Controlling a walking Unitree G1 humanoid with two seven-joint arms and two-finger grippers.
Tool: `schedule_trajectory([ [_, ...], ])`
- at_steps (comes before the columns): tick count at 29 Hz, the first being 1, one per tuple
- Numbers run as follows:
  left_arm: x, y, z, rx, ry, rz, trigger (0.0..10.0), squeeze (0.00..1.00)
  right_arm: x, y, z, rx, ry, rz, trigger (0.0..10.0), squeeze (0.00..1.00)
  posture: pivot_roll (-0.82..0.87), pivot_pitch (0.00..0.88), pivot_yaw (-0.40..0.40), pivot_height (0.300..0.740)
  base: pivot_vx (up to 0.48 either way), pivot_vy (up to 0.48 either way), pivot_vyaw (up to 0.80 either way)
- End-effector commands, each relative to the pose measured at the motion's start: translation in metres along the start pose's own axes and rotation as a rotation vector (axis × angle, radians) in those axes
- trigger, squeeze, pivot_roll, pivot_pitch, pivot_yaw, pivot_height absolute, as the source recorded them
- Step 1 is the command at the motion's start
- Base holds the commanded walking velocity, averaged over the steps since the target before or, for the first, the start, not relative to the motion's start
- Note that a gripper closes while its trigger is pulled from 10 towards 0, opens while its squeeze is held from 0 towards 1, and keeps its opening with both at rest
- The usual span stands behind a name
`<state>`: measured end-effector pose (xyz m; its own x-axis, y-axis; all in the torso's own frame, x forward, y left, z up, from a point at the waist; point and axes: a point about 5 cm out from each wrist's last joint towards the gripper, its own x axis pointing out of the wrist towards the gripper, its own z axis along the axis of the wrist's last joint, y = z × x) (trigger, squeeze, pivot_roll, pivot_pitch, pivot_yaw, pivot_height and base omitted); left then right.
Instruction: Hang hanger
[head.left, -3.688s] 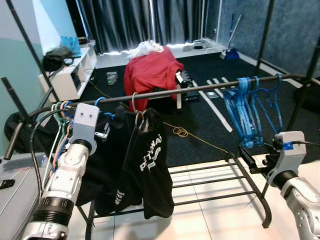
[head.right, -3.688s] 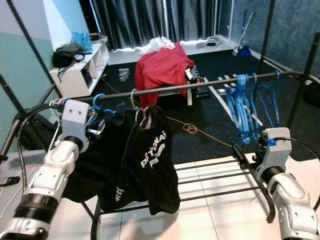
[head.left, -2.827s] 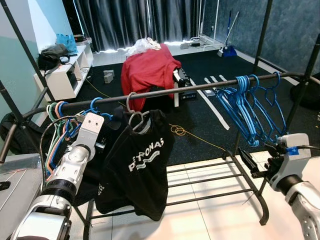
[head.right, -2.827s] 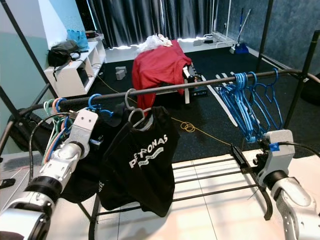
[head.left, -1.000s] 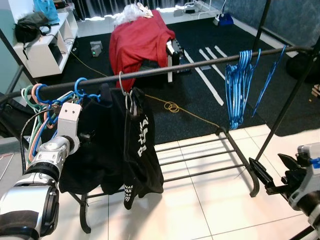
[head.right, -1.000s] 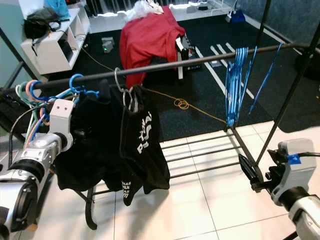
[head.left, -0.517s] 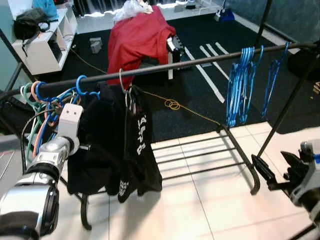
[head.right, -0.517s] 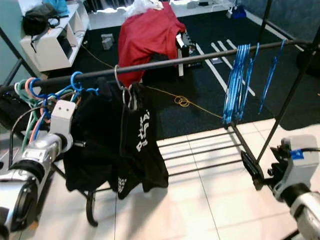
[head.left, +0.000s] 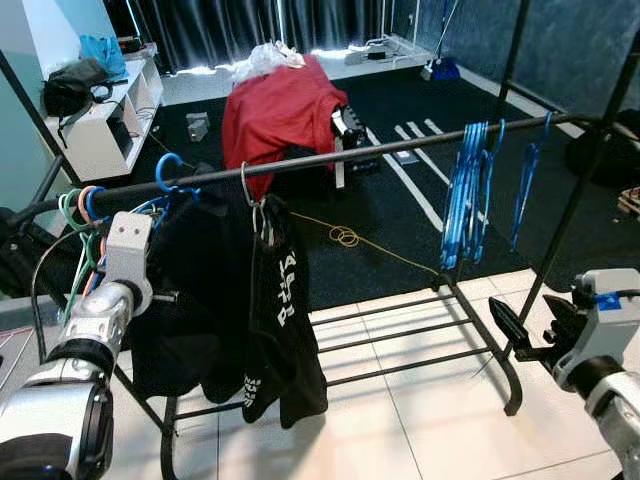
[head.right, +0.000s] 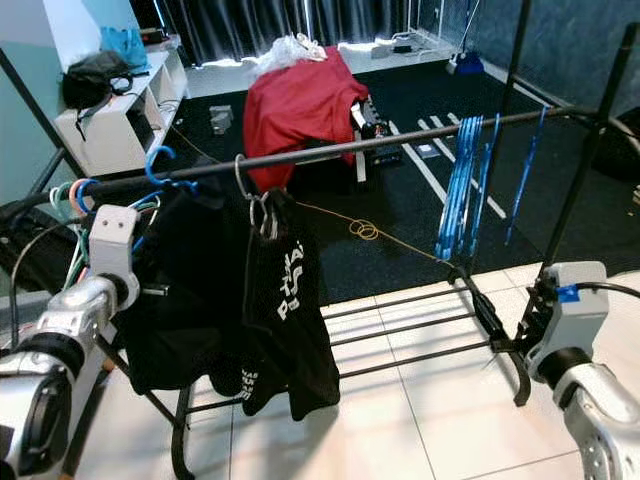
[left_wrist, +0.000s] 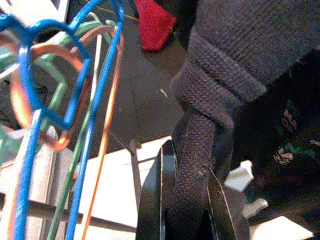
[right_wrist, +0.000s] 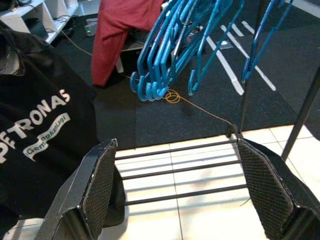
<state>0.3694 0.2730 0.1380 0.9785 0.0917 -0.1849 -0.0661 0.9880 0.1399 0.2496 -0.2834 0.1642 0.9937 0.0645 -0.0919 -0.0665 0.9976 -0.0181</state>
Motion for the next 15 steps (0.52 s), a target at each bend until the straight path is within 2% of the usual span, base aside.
schedule_trajectory([
  [1, -0.001, 0.010, 0.018, -0.036, -0.103, 0.056, 0.0, 0.00, 0.004, 0.003, -0.005, 0.002, 0.006, 0.011, 10.0, 0.00, -0.22, 0.000, 0.089, 0.740, 0.000, 0.000, 0.00],
  [5, -0.009, 0.009, -0.002, -0.059, -0.066, 0.097, 0.0, 0.00, 0.010, 0.001, -0.007, 0.001, 0.001, 0.013, 10.0, 0.00, -0.21, 0.000, 0.093, 0.740, 0.000, 0.000, 0.00],
  [6, -0.015, 0.003, -0.008, -0.069, -0.062, 0.095, 0.0, 0.00, 0.012, 0.000, -0.007, -0.001, -0.002, 0.013, 10.0, 0.00, -0.19, 0.000, 0.094, 0.740, 0.000, 0.000, 0.00],
  [7, -0.015, 0.003, -0.008, -0.069, -0.062, 0.095, 0.0, 0.00, 0.012, 0.000, -0.007, -0.001, -0.002, 0.013, 10.0, 0.00, -0.19, 0.000, 0.094, 0.740, 0.000, 0.000, 0.00],
  [9, -0.027, -0.006, -0.015, -0.091, -0.062, 0.101, 0.0, 0.00, 0.014, 0.000, -0.007, -0.005, -0.003, 0.013, 10.0, 0.00, -0.18, 0.000, 0.092, 0.740, 0.000, 0.000, 0.00],
  [12, -0.032, -0.008, -0.017, -0.099, -0.061, 0.110, 0.0, 0.00, 0.015, -0.001, -0.007, -0.006, -0.003, 0.012, 10.0, 0.00, -0.18, 0.000, 0.091, 0.740, 0.000, 0.000, 0.00],
  [14, -0.049, -0.015, -0.021, -0.142, -0.083, 0.118, 0.0, 0.00, 0.017, -0.002, -0.009, -0.012, -0.004, 0.013, 10.0, 0.00, -0.18, 0.000, 0.085, 0.740, 0.000, 0.000, 0.00],
  [15, -0.058, -0.020, -0.021, -0.159, -0.111, 0.088, 0.0, 0.00, 0.018, -0.003, -0.009, -0.014, -0.003, 0.015, 10.0, 0.00, -0.17, 0.000, 0.082, 0.740, 0.000, 0.000, 0.00],
])
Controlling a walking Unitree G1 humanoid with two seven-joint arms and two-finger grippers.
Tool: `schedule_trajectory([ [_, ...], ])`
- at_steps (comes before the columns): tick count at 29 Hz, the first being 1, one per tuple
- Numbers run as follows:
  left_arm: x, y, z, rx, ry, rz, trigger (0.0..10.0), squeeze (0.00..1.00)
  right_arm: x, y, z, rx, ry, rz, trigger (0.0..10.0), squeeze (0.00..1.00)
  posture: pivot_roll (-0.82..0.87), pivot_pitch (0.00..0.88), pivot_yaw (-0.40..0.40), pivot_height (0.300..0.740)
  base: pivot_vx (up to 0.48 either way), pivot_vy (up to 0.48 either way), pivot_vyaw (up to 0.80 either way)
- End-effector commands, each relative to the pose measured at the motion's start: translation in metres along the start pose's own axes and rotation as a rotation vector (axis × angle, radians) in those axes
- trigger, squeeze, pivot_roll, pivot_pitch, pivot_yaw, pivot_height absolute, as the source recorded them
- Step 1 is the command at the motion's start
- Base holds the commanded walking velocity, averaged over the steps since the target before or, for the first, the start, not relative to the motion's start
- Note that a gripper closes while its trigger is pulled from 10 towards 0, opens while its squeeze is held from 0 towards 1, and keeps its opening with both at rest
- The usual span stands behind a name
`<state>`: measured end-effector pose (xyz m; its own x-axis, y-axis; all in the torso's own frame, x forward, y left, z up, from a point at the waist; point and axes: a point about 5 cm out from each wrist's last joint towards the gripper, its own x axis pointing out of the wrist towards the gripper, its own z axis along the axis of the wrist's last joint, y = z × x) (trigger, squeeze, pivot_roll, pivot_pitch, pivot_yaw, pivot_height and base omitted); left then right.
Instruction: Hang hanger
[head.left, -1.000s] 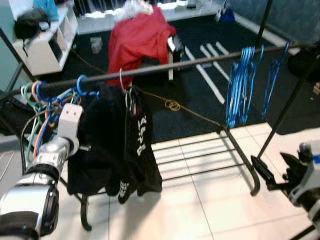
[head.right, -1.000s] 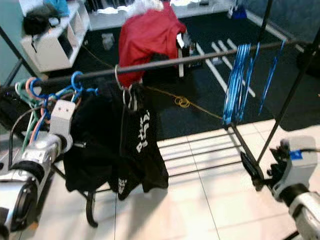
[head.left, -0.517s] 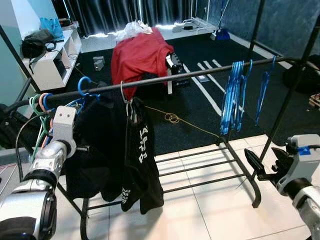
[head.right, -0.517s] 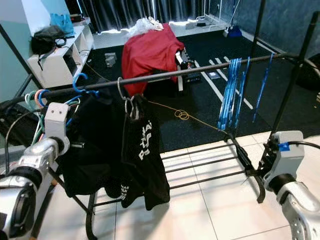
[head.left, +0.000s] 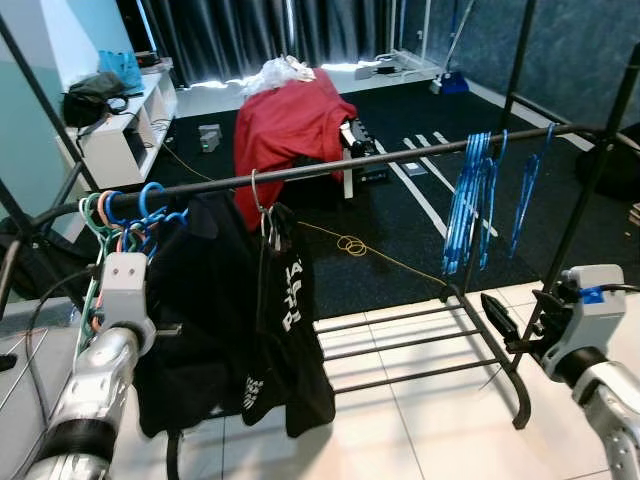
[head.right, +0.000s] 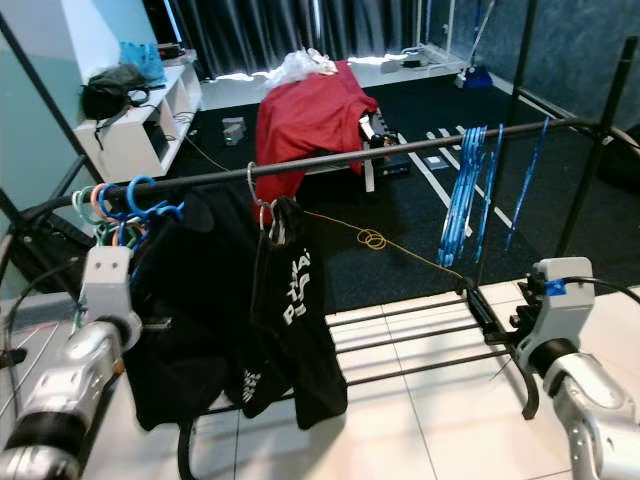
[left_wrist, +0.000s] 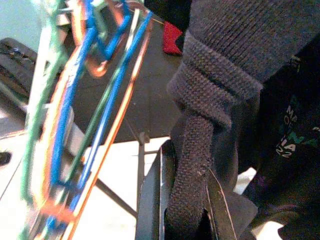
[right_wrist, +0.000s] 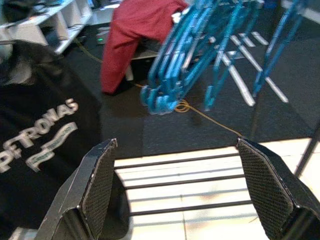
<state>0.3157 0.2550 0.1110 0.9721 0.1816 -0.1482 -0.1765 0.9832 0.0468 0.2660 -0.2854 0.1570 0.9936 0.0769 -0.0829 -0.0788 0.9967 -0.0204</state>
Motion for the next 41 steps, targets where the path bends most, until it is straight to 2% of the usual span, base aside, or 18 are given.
schedule_trajectory([
  [1, -0.008, -0.002, 0.014, -0.053, -0.080, -0.009, 0.0, 0.00, 0.001, 0.000, -0.004, -0.010, 0.006, 0.003, 10.0, 0.00, -0.17, 0.000, 0.082, 0.740, 0.000, 0.000, 0.00],
  [3, -0.020, -0.009, 0.016, -0.081, -0.119, -0.074, 0.0, 0.00, 0.002, -0.001, -0.005, -0.014, 0.007, 0.006, 10.0, 0.00, -0.17, 0.000, 0.080, 0.740, 0.000, 0.000, 0.00],
  [9, -0.036, -0.019, 0.019, -0.136, -0.152, -0.188, 0.3, 0.00, 0.003, -0.002, -0.005, -0.020, 0.007, 0.008, 10.0, 0.00, -0.16, 0.000, 0.074, 0.740, 0.000, 0.000, 0.00],
  [10, -0.043, -0.021, 0.020, -0.162, -0.160, -0.219, 10.0, 0.00, 0.003, -0.003, -0.005, -0.023, 0.007, 0.009, 10.0, 0.00, -0.16, 0.000, 0.071, 0.740, 0.000, 0.000, 0.00],
  [11, -0.048, -0.023, 0.021, -0.180, -0.158, -0.235, 10.0, 0.00, 0.004, -0.004, -0.006, -0.025, 0.007, 0.009, 10.0, 0.00, -0.16, 0.000, 0.070, 0.740, 0.000, 0.000, 0.00],
  [16, -0.053, -0.027, 0.023, -0.220, -0.161, -0.260, 10.0, 0.00, 0.004, -0.004, -0.006, -0.031, 0.010, 0.011, 10.0, 0.00, -0.16, 0.000, 0.062, 0.740, 0.000, 0.000, 0.00],
  [19, -0.063, -0.035, 0.025, -0.248, -0.152, -0.321, 10.0, 0.00, 0.004, -0.003, -0.008, -0.050, 0.030, 0.030, 10.0, 0.00, -0.16, 0.000, 0.059, 0.740, 0.000, 0.000, 0.00],
  [24, -0.078, -0.031, 0.022, -0.308, -0.150, -0.337, 10.0, 0.00, 0.003, -0.002, -0.009, -0.057, 0.041, 0.053, 10.0, 0.00, -0.15, 0.000, 0.052, 0.740, 0.000, 0.000, 0.00],
  [28, -0.078, -0.036, 0.029, -0.294, -0.162, -0.383, 10.0, 0.00, 0.004, -0.002, -0.009, -0.058, 0.043, 0.064, 10.0, 0.00, -0.15, 0.000, 0.041, 0.740, 0.000, 0.000, 0.00],
  [31, -0.077, -0.044, 0.029, -0.255, -0.124, -0.460, 10.0, 0.00, 0.005, -0.001, -0.009, -0.060, 0.043, 0.068, 10.0, 0.00, -0.14, 0.000, 0.041, 0.740, 0.000, 0.000, 0.00],
  [41, -0.077, -0.049, 0.030, -0.249, -0.099, -0.528, 10.0, 0.00, 0.005, -0.001, -0.008, -0.058, 0.042, 0.069, 10.0, 0.00, -0.15, 0.000, 0.046, 0.740, 0.000, 0.000, 0.00],
])
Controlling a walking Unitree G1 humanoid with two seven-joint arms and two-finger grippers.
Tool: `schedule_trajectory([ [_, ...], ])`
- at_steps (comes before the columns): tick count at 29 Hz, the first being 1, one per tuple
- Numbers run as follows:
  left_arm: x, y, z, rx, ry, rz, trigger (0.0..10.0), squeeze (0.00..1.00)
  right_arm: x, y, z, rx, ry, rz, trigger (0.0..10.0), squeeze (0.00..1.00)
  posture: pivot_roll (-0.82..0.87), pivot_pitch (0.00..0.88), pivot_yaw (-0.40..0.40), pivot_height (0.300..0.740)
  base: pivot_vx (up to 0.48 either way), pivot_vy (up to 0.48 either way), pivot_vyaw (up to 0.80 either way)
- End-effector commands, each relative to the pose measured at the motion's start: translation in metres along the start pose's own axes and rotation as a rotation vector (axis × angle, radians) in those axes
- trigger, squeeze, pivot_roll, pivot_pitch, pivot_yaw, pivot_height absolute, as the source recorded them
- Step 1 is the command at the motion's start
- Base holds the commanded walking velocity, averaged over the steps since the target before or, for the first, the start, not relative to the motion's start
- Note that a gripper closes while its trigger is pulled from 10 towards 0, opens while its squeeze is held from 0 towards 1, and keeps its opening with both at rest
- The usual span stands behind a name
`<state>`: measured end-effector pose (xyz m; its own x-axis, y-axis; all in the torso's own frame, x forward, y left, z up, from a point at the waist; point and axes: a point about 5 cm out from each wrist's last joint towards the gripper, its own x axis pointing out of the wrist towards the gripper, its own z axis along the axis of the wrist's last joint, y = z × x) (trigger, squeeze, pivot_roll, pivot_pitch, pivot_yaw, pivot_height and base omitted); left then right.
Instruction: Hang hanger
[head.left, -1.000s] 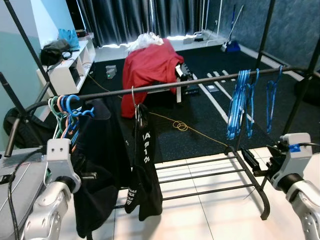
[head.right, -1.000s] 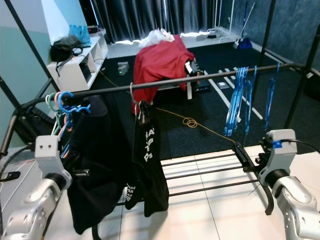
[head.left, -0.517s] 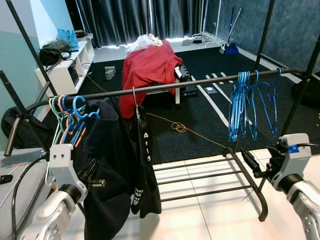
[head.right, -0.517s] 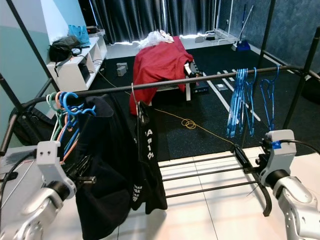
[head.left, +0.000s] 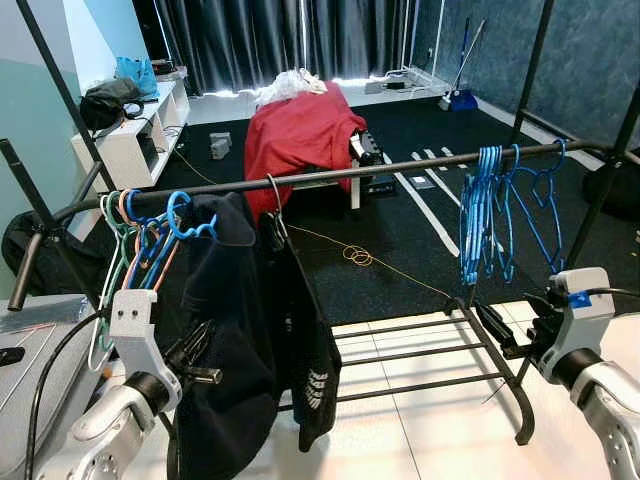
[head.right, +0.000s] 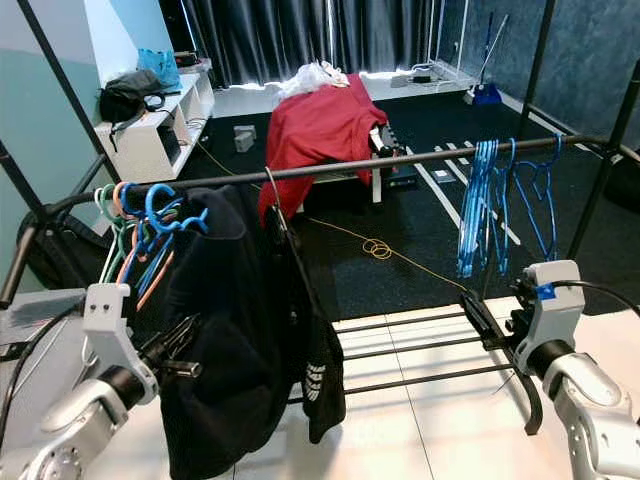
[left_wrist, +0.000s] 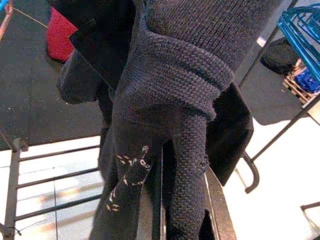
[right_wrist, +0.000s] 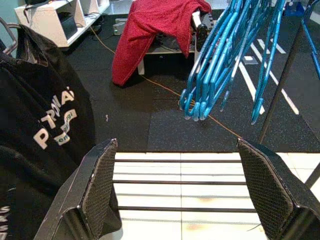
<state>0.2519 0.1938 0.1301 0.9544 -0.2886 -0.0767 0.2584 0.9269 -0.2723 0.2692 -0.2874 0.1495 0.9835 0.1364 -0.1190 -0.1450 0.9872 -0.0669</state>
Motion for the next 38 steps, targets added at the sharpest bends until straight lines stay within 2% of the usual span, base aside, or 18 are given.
schedule_trajectory([
  [1, 0.0014, -0.0065, 0.0190, 0.026, -0.064, -0.074, 10.0, 0.00, 0.0012, 0.0016, -0.0009, -0.004, 0.008, 0.010, 10.0, 0.00, -0.14, 0.000, 0.046, 0.740, 0.000, 0.000, 0.00],
  [10, 0.0023, -0.0041, 0.0207, -0.013, -0.051, -0.108, 10.0, 0.00, 0.0018, 0.0046, -0.0019, 0.002, 0.016, 0.042, 10.0, 0.00, -0.13, 0.000, 0.045, 0.740, 0.000, 0.000, 0.00],
  [22, 0.0017, -0.0035, 0.0206, 0.000, -0.033, -0.131, 10.0, 0.00, 0.0007, 0.0079, -0.0030, 0.004, 0.019, 0.062, 10.0, 0.00, -0.13, 0.000, 0.046, 0.740, 0.000, 0.000, 0.00],
  [38, 0.0009, -0.0006, 0.0188, 0.045, -0.014, -0.090, 10.0, 0.00, 0.0008, 0.0083, -0.0019, 0.006, 0.018, 0.069, 10.0, 0.00, -0.12, 0.000, 0.041, 0.740, -0.281, 0.000, 0.00],
])
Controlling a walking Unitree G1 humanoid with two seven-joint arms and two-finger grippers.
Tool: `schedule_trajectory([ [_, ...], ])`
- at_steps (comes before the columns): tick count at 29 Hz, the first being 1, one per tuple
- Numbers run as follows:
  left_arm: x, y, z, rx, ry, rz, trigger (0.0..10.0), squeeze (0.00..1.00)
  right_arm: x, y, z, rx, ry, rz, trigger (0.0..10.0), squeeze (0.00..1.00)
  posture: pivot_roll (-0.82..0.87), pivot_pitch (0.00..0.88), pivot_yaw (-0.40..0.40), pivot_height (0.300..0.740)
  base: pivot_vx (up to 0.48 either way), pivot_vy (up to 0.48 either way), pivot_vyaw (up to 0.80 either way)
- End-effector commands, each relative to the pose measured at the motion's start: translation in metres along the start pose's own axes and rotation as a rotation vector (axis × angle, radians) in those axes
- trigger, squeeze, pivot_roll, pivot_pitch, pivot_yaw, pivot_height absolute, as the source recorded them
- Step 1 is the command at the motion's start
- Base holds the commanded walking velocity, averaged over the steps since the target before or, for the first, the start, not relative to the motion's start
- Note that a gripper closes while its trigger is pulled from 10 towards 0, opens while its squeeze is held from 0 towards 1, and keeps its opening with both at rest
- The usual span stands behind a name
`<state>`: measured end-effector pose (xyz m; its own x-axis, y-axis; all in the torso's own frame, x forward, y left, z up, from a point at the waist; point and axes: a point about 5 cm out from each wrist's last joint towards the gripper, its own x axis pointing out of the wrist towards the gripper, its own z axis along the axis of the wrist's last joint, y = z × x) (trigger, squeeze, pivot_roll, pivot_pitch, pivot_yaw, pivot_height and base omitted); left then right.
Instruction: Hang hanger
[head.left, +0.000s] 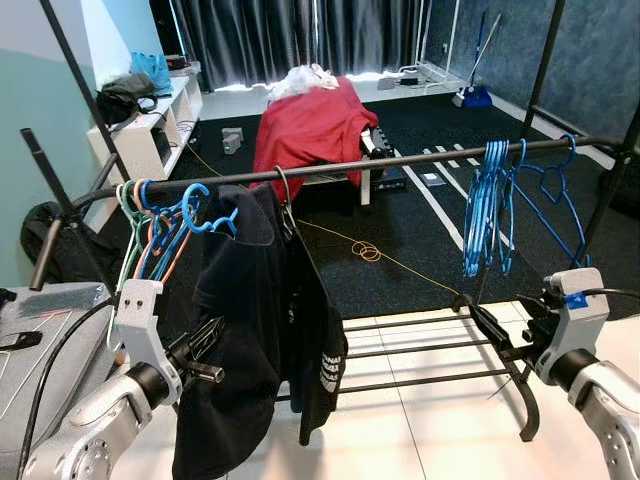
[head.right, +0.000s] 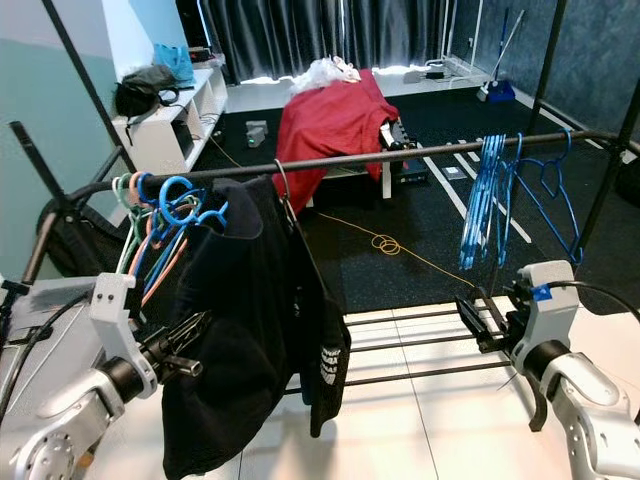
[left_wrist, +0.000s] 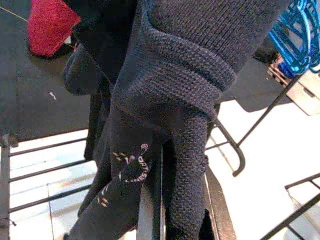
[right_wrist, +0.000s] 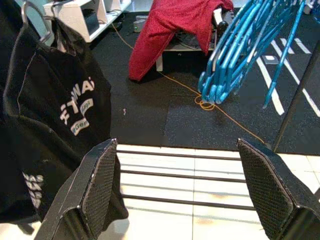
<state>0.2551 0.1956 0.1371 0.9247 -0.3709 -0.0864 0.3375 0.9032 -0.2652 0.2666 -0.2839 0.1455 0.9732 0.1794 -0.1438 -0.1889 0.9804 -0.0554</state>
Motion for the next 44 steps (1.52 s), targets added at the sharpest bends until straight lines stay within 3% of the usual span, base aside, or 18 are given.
schedule_trajectory([
  [1, -0.0014, -0.0011, 0.0111, 0.032, -0.046, -0.007, 10.0, 0.00, 0.0026, 0.0041, 0.0021, 0.000, -0.004, 0.023, 10.0, 0.00, -0.12, 0.000, 0.041, 0.740, -0.296, 0.000, 0.00],
  [27, -0.0009, -0.0053, 0.0129, 0.031, -0.052, -0.037, 10.0, 0.00, 0.0011, 0.0029, 0.0032, -0.007, 0.002, 0.026, 10.0, 0.00, -0.13, 0.000, 0.037, 0.740, -0.290, 0.000, 0.00],
  [44, 0.0002, -0.0029, 0.0157, 0.010, -0.069, -0.041, 10.0, 0.00, 0.0026, 0.0029, 0.0039, -0.005, -0.001, 0.024, 10.0, 0.00, -0.13, 0.000, 0.039, 0.740, 0.000, 0.000, 0.00],
])
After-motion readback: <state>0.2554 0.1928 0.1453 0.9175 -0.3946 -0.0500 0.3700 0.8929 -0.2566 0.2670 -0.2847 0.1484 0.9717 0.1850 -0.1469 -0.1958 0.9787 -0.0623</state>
